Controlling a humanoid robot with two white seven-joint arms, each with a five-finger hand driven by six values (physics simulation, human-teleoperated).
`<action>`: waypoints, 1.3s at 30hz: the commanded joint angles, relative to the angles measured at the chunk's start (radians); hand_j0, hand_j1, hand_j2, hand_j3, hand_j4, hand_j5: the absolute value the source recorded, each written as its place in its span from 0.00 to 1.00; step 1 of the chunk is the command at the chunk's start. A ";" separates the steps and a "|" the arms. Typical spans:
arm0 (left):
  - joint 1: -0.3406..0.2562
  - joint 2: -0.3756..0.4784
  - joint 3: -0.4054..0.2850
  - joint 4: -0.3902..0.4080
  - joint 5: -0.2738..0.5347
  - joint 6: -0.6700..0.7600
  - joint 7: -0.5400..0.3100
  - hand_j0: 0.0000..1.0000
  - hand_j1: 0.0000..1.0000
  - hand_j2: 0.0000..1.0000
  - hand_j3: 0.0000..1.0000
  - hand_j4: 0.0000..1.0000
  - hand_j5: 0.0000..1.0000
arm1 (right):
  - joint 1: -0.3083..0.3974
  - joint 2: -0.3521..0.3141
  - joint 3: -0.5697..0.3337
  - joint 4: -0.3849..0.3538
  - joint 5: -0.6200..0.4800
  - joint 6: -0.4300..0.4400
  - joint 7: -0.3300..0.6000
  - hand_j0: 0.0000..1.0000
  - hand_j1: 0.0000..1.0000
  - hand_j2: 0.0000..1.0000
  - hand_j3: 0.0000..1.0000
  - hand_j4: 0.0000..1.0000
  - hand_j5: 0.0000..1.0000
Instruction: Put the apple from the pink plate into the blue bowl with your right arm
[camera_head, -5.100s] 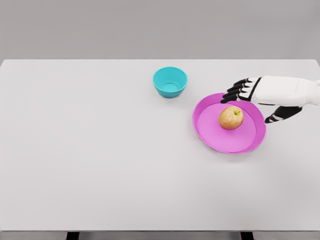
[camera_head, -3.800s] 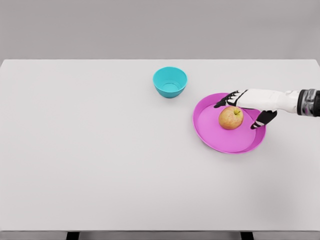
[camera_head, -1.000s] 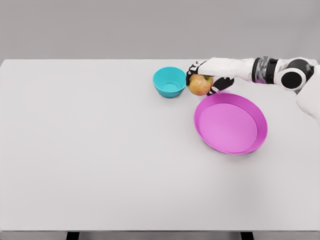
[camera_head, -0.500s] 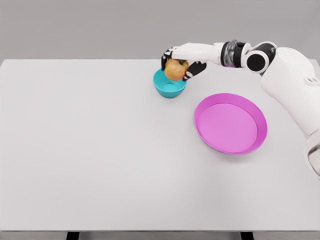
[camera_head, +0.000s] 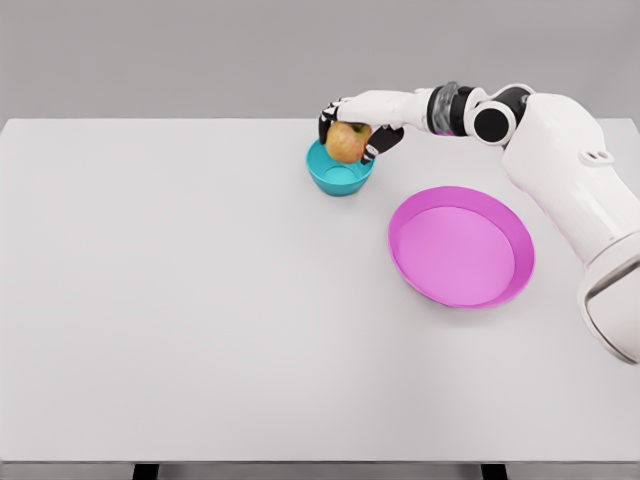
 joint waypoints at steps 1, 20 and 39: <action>0.000 0.000 0.000 0.000 0.000 0.000 0.000 1.00 1.00 1.00 1.00 1.00 1.00 | 0.002 -0.003 -0.023 -0.002 -0.001 0.002 0.000 0.36 0.36 0.36 0.36 0.36 0.36; 0.000 0.000 0.000 0.000 0.000 0.000 0.000 1.00 1.00 1.00 1.00 1.00 1.00 | 0.009 -0.015 -0.042 -0.055 -0.002 0.002 0.009 0.98 0.98 0.98 0.98 0.98 0.98; 0.000 0.000 0.000 0.000 0.000 0.000 0.000 1.00 1.00 1.00 1.00 1.00 1.00 | 0.213 -0.603 -0.099 -0.558 -0.165 0.002 0.003 1.00 1.00 1.00 1.00 1.00 1.00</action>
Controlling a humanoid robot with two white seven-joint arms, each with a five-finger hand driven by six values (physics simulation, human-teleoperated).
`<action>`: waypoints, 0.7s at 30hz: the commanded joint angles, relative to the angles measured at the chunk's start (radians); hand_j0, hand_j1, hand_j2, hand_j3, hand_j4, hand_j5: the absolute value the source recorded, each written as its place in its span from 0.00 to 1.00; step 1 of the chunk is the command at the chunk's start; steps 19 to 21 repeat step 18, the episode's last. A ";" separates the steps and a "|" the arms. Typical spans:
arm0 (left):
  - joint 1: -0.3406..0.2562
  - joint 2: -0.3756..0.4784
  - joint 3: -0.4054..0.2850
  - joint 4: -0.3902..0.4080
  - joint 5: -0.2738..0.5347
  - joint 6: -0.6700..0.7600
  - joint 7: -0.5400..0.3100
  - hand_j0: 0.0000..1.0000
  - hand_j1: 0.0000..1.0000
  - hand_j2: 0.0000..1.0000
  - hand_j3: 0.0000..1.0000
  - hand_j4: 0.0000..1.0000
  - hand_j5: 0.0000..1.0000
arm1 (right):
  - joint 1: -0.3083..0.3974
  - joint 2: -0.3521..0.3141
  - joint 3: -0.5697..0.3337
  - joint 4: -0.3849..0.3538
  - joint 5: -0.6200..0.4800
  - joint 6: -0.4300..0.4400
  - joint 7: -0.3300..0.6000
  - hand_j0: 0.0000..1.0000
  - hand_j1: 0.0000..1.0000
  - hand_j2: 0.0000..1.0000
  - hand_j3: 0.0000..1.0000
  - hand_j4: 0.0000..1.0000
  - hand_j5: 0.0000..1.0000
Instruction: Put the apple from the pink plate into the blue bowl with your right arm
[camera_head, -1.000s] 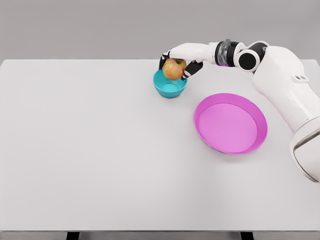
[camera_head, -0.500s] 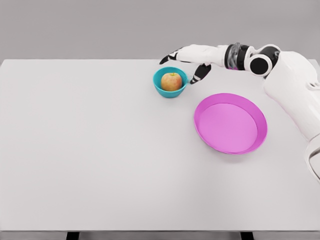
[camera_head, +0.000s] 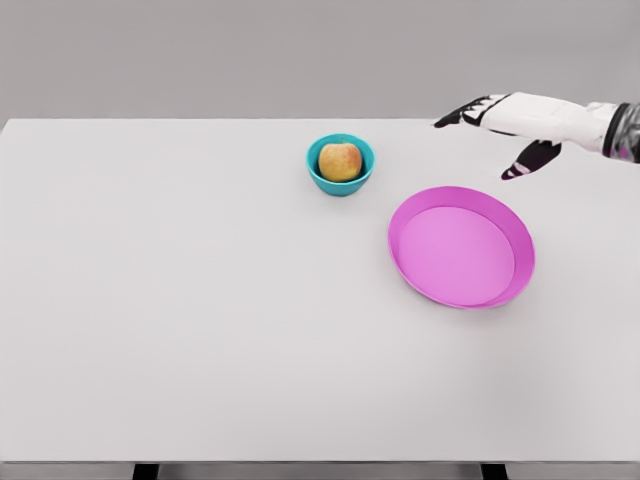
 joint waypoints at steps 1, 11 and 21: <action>-0.002 0.000 0.000 0.000 0.000 0.000 0.000 1.00 1.00 1.00 1.00 1.00 1.00 | 0.005 -0.030 -0.018 -0.011 -0.014 0.003 0.000 1.00 1.00 1.00 1.00 1.00 1.00; 0.000 0.000 0.000 0.000 0.000 0.000 0.000 1.00 1.00 1.00 1.00 1.00 1.00 | 0.107 -0.074 -0.094 -0.071 -0.014 0.003 0.011 1.00 1.00 1.00 1.00 1.00 1.00; -0.002 0.000 0.000 -0.004 0.000 0.000 0.000 1.00 1.00 1.00 1.00 1.00 1.00 | 0.143 -0.154 -0.123 -0.128 -0.017 0.003 0.010 1.00 1.00 1.00 1.00 1.00 1.00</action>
